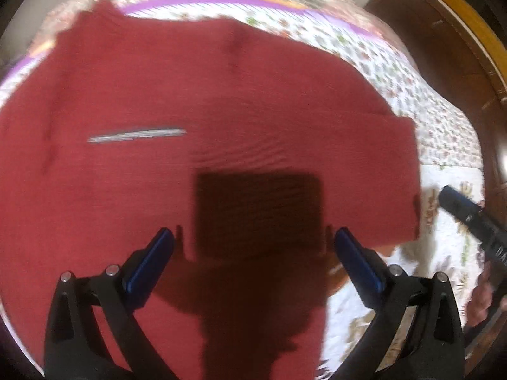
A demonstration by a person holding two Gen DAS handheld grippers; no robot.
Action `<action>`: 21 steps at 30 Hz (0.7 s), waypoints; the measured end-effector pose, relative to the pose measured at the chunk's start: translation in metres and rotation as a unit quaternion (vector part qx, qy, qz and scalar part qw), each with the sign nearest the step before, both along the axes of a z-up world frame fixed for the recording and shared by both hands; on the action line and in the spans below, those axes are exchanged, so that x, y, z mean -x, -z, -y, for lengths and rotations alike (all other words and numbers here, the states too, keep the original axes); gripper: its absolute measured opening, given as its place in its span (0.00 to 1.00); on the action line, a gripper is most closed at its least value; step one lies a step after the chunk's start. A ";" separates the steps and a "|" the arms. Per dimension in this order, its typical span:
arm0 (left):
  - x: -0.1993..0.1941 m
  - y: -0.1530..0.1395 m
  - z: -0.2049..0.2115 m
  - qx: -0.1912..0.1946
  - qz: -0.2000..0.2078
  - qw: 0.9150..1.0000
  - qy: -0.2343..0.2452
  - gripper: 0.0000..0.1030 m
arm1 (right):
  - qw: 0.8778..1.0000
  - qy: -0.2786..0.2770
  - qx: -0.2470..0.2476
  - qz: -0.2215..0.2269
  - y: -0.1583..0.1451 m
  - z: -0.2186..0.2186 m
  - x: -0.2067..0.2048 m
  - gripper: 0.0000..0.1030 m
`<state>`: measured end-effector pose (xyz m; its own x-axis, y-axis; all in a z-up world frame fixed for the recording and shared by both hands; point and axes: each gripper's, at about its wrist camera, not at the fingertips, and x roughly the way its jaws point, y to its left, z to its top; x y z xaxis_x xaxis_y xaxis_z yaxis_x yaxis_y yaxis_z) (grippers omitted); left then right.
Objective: Fold small clothes
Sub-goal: 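Fold the gripped sleeve across the sweater body with the right tool, then release, then grasp the other sleeve cuff with the left tool and lift it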
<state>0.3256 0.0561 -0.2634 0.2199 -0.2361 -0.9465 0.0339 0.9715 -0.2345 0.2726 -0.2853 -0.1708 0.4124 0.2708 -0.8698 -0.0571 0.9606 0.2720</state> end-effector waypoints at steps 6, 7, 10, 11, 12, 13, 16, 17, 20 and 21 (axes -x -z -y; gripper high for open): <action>-0.008 0.012 0.021 -0.017 0.000 1.000 -0.003 0.73 | 1.000 -0.001 0.001 0.000 0.005 0.001 0.008 0.46; -0.008 0.010 0.022 -0.015 0.004 1.000 -0.002 0.57 | 1.000 -0.003 0.003 0.002 0.005 0.002 0.009 0.46; -0.006 0.000 0.026 0.021 0.016 1.000 0.003 0.20 | 1.000 -0.001 0.004 0.004 0.003 0.003 0.011 0.46; -0.004 -0.006 0.026 0.027 0.023 0.999 0.001 0.17 | 1.000 0.000 0.003 0.004 0.003 0.004 0.011 0.46; 0.000 -0.016 0.026 0.025 0.042 0.999 -0.001 0.17 | 1.000 0.002 0.001 0.005 0.003 0.004 0.012 0.46; 0.002 -0.024 0.025 0.021 0.059 0.998 -0.001 0.17 | 1.000 0.004 -0.002 0.006 0.002 0.004 0.013 0.46; 0.010 -0.059 0.011 0.017 0.115 0.993 -0.013 0.16 | 1.000 0.005 -0.007 0.009 -0.002 0.002 0.016 0.46; 0.012 -0.070 0.003 0.020 0.127 0.992 -0.020 0.16 | 1.000 0.004 -0.008 0.009 -0.002 0.000 0.015 0.46; 0.022 -0.101 -0.032 0.012 0.161 0.986 -0.038 0.16 | 1.000 -0.004 -0.012 0.011 -0.004 -0.010 0.015 0.46; 0.024 -0.111 -0.047 -0.001 0.173 0.984 -0.043 0.16 | 1.000 -0.007 -0.014 0.011 -0.004 -0.014 0.014 0.46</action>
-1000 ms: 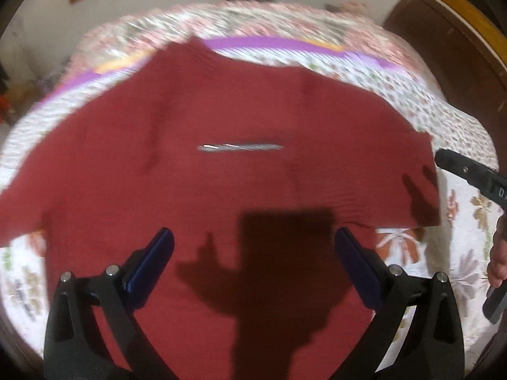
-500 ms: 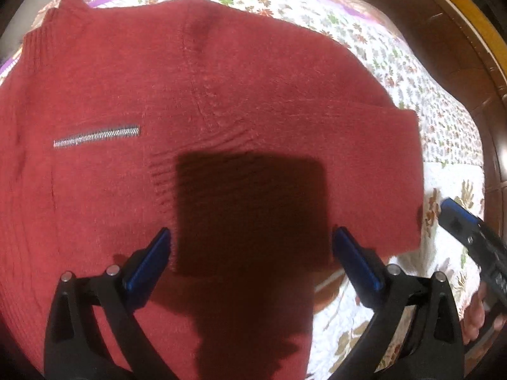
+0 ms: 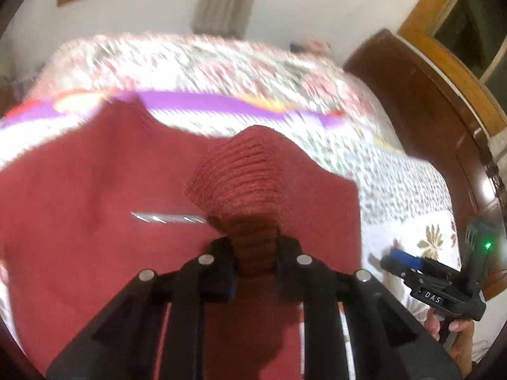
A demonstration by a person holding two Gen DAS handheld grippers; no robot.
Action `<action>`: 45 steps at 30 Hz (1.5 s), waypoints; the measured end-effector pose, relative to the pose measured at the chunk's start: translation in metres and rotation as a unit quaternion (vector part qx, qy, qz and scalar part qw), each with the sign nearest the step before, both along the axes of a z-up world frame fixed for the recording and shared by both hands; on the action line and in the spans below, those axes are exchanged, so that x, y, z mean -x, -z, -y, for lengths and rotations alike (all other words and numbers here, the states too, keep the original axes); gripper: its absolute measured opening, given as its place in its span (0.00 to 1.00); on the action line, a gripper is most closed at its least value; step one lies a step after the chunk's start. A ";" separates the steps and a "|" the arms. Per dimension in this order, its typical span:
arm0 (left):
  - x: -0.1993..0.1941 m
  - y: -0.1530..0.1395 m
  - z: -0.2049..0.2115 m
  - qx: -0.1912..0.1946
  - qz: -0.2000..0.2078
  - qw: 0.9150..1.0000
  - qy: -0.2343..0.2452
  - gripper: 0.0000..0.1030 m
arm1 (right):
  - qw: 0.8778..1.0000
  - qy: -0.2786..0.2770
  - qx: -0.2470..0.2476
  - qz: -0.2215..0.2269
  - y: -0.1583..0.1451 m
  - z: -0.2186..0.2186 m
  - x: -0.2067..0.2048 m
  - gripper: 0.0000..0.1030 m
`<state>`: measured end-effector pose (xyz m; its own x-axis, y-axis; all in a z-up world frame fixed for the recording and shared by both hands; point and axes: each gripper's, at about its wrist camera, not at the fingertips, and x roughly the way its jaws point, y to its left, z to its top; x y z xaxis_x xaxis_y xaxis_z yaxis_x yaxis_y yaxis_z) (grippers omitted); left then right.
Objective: Fold small clothes
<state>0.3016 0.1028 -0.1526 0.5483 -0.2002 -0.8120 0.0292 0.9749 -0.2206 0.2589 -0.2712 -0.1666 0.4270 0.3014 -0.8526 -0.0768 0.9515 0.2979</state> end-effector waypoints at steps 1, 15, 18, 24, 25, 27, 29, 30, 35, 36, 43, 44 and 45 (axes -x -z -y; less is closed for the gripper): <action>0.002 -0.006 -0.012 -0.010 0.007 1.000 -0.007 0.16 | 1.000 -0.007 -0.005 0.001 0.000 -0.007 -0.002 0.46; 0.010 0.011 -0.157 -0.081 -0.022 0.993 -0.087 0.16 | 0.992 -0.076 -0.074 -0.063 0.042 -0.110 -0.041 0.50; 0.008 0.028 -0.174 -0.087 -0.035 0.991 -0.091 0.17 | 0.992 -0.087 -0.066 -0.071 0.050 -0.125 -0.046 0.30; 0.004 0.068 -0.198 -0.072 -0.078 0.988 -0.109 0.32 | 0.993 -0.069 -0.030 -0.092 0.062 -0.126 -0.050 0.14; 0.007 0.070 -0.203 -0.070 -0.077 0.988 -0.110 0.37 | 0.993 -0.063 -0.036 -0.094 0.062 -0.122 -0.049 0.14; 0.013 0.070 -0.212 -0.064 -0.075 0.988 -0.117 0.47 | 0.993 -0.053 -0.042 -0.096 0.062 -0.114 -0.048 0.13; 0.019 0.069 -0.225 -0.062 -0.078 0.987 -0.128 0.48 | 0.993 -0.050 -0.040 -0.100 0.064 -0.111 -0.049 0.14; 0.022 0.068 -0.232 -0.062 -0.079 0.986 -0.134 0.48 | 0.993 -0.051 -0.039 -0.102 0.065 -0.110 -0.050 0.14; 0.040 0.061 -0.264 -0.028 -0.087 0.983 -0.162 0.48 | 0.995 -0.067 0.054 -0.057 0.037 -0.130 -0.040 0.31; 0.044 0.060 -0.267 -0.011 -0.090 0.982 -0.163 0.48 | 0.994 -0.071 0.069 -0.045 0.031 -0.134 -0.038 0.31; 0.035 0.079 -0.260 0.110 -0.120 0.975 -0.152 0.55 | 0.994 -0.094 0.062 -0.017 0.007 -0.167 -0.035 0.31; 0.030 0.086 -0.259 0.126 -0.126 0.972 -0.152 0.57 | 0.993 -0.099 0.061 -0.018 0.010 -0.172 -0.037 0.31; 0.026 0.091 -0.259 0.135 -0.129 0.970 -0.155 0.57 | 0.993 -0.102 0.062 -0.021 0.014 -0.182 -0.041 0.31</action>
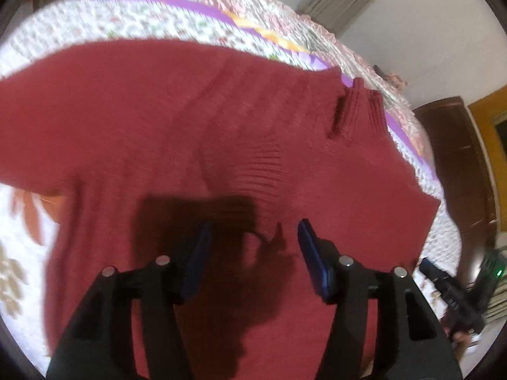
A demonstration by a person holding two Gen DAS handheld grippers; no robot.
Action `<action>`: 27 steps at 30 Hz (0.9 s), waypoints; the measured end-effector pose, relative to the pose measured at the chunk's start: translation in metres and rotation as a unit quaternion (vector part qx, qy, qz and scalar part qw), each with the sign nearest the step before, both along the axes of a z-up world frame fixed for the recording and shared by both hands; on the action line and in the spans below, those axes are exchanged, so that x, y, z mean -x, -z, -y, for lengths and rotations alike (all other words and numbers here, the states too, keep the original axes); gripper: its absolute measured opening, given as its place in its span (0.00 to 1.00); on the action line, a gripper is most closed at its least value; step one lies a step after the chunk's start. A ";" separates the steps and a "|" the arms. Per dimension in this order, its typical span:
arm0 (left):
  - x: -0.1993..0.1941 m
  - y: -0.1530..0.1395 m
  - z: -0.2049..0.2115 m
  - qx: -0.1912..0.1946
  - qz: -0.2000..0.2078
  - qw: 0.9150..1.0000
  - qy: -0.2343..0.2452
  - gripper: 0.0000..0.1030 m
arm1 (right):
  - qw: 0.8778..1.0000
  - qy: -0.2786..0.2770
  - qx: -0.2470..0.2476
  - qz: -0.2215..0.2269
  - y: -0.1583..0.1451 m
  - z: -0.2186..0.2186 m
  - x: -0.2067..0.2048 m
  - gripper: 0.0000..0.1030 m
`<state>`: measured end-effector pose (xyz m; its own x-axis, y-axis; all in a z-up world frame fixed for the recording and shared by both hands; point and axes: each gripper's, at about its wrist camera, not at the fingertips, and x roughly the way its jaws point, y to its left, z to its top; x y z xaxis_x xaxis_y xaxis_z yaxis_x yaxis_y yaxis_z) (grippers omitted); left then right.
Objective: Fold small clothes
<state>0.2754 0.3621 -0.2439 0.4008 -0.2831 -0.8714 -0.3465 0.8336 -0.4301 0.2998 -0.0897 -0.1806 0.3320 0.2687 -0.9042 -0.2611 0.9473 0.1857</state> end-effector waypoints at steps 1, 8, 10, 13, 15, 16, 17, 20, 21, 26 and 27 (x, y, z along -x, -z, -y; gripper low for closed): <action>-0.002 0.004 -0.001 0.007 -0.001 1.000 -0.005 0.57 | 1.000 -0.001 0.001 -0.006 0.006 -0.004 -0.004 0.31; -0.017 0.031 -0.020 0.057 -0.022 0.996 -0.059 0.35 | 0.999 0.012 -0.011 -0.036 0.037 -0.010 -0.010 0.31; -0.017 0.030 -0.018 0.053 -0.021 0.997 -0.054 0.28 | 0.999 0.012 -0.009 -0.035 0.039 -0.012 -0.011 0.31; -0.020 0.022 -0.006 -0.002 -0.023 0.999 -0.024 0.28 | 0.999 0.013 -0.002 -0.036 0.041 -0.015 -0.014 0.31; -0.023 0.027 -0.001 -0.024 -0.034 0.999 -0.012 0.33 | 0.999 0.016 0.001 -0.041 0.045 -0.019 -0.017 0.31; -0.023 0.030 -0.001 -0.020 -0.040 0.999 -0.011 0.35 | 0.999 0.017 0.004 -0.043 0.047 -0.021 -0.018 0.31; -0.022 0.029 -0.001 -0.013 -0.041 0.999 -0.014 0.38 | 0.999 0.015 0.007 -0.044 0.048 -0.023 -0.018 0.31; -0.015 0.004 0.000 -0.032 -0.014 0.999 -0.024 0.53 | 0.999 0.009 0.013 -0.042 0.045 -0.032 -0.019 0.35; -0.011 -0.011 0.002 -0.045 0.011 0.999 -0.023 0.57 | 0.999 0.009 0.012 -0.041 0.043 -0.034 -0.019 0.36; -0.023 -0.022 0.012 -0.067 0.028 0.997 0.006 0.62 | 0.999 0.024 0.007 -0.037 0.041 -0.038 -0.019 0.36; -0.028 -0.011 0.008 -0.065 0.017 0.998 0.011 0.62 | 0.999 0.027 0.010 -0.038 0.042 -0.039 -0.020 0.37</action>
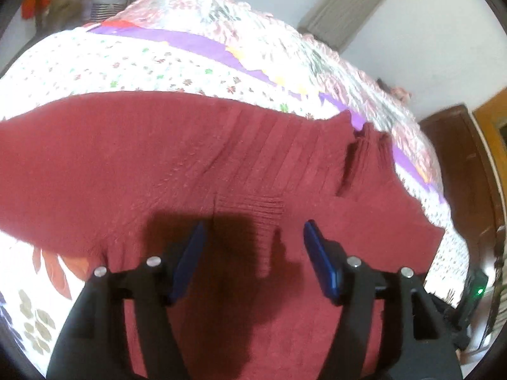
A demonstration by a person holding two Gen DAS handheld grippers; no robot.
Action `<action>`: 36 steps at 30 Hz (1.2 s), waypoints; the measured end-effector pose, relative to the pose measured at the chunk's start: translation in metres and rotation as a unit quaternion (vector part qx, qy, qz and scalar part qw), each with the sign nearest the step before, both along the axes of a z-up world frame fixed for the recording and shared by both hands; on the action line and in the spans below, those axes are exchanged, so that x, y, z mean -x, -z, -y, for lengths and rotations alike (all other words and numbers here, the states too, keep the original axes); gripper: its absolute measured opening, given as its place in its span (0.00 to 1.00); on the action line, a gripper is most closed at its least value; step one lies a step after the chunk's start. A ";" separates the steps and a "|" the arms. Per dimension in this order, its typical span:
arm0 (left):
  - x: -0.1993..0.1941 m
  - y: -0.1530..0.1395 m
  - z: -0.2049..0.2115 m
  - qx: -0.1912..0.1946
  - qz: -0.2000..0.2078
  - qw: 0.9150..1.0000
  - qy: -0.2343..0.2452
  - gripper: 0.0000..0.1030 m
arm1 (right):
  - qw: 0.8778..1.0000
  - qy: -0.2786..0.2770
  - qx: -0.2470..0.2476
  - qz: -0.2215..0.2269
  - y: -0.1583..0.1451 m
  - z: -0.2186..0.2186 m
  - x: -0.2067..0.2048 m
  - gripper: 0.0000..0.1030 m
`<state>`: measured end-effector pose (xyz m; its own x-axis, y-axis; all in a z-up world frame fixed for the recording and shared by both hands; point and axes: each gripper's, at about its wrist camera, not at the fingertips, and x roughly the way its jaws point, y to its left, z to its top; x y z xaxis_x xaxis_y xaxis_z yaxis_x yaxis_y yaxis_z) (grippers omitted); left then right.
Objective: Fold small clothes
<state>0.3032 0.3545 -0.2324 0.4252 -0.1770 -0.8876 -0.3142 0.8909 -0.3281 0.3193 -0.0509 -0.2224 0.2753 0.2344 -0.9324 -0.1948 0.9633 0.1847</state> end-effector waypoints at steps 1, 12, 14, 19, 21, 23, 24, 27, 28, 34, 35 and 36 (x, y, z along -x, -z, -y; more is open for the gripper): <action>-0.005 0.011 0.000 0.001 -0.014 1.000 0.003 0.61 | 1.000 0.003 0.005 -0.001 0.002 0.000 0.002 0.37; 0.002 0.017 -0.022 -0.011 -0.020 1.000 0.020 0.70 | 1.000 0.019 0.003 0.016 -0.024 -0.027 0.007 0.47; 0.020 0.000 -0.042 -0.016 -0.006 1.000 0.012 0.78 | 0.999 0.020 -0.001 0.027 -0.035 -0.036 0.012 0.62; 0.078 -0.013 -0.132 -0.026 -0.017 0.998 -0.049 0.79 | 0.999 0.013 0.009 0.042 -0.043 -0.069 0.019 0.75; 0.100 -0.012 -0.181 -0.032 -0.035 0.995 -0.089 0.79 | 0.999 0.016 0.009 0.033 -0.037 -0.082 0.017 0.75; 0.118 -0.007 -0.219 -0.034 -0.049 0.990 -0.124 0.79 | 1.000 0.017 0.001 0.025 -0.035 -0.092 0.016 0.75; 0.130 -0.006 -0.239 -0.027 -0.054 0.988 -0.144 0.79 | 1.000 0.017 -0.002 0.021 -0.034 -0.099 0.016 0.75; 0.164 0.001 -0.295 -0.008 -0.062 0.978 -0.197 0.79 | 1.000 0.007 0.008 0.022 -0.031 -0.117 0.018 0.75; 0.173 0.003 -0.311 -0.003 -0.062 0.975 -0.211 0.79 | 1.000 0.002 0.015 0.022 -0.029 -0.125 0.018 0.75; 0.200 0.017 -0.390 0.055 -0.041 0.961 -0.267 0.79 | 0.999 -0.016 0.033 0.021 -0.025 -0.161 0.025 0.75; 0.200 0.018 -0.396 0.071 -0.038 0.958 -0.275 0.79 | 0.999 -0.019 0.034 0.023 -0.025 -0.165 0.026 0.75; 0.202 0.018 -0.402 0.089 -0.037 0.955 -0.280 0.79 | 0.999 -0.022 0.036 0.024 -0.025 -0.170 0.026 0.75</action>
